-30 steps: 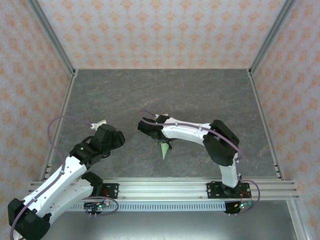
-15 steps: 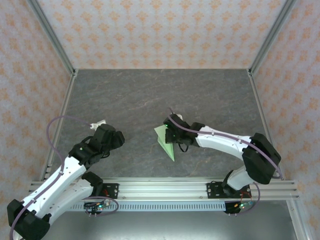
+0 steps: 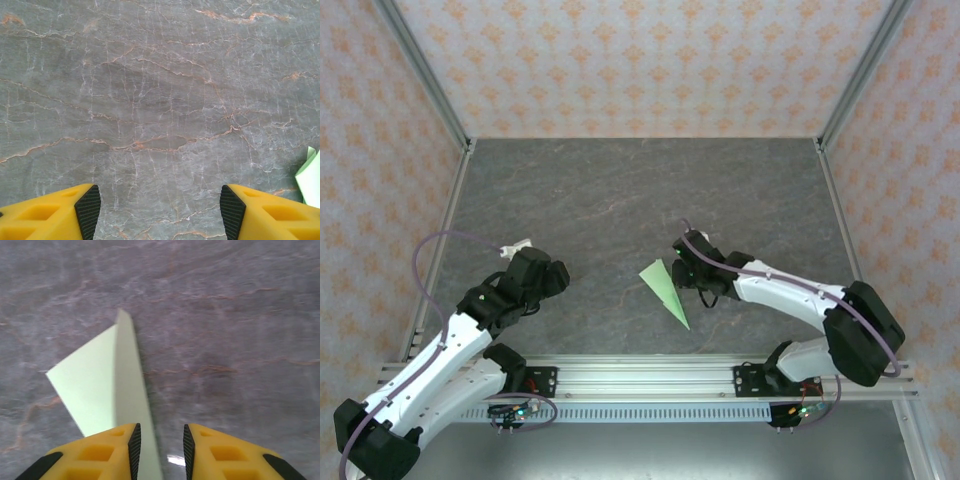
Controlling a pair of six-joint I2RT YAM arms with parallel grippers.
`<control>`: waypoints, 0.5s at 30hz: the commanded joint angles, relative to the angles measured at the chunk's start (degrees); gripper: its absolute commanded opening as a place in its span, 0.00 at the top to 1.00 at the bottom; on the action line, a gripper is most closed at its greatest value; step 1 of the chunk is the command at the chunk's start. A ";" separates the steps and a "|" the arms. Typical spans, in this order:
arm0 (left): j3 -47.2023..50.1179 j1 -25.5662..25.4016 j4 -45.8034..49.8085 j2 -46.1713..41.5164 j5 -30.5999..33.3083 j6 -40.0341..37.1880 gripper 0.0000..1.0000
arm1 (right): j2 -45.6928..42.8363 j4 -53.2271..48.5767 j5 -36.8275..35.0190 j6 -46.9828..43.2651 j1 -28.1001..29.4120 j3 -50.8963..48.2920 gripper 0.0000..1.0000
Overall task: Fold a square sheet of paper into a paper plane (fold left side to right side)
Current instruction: Pick up the paper plane at the center of the table.
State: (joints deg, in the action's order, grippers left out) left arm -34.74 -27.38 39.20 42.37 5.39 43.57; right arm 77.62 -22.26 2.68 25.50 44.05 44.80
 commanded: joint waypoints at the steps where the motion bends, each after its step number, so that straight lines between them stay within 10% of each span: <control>1: -2.18 -0.31 0.22 -0.35 1.37 -0.05 0.33 | 0.11 -10.37 -4.13 -4.17 0.06 4.35 0.69; 15: -0.33 -0.30 2.67 -2.65 2.93 -0.31 0.31 | 15.44 -21.86 -5.93 -5.53 15.97 19.74 0.60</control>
State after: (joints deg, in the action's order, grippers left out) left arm -35.42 -27.38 39.70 41.15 5.50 43.44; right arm 89.78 -37.58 0.32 19.66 59.75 62.50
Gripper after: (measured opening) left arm 0.684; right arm 0.402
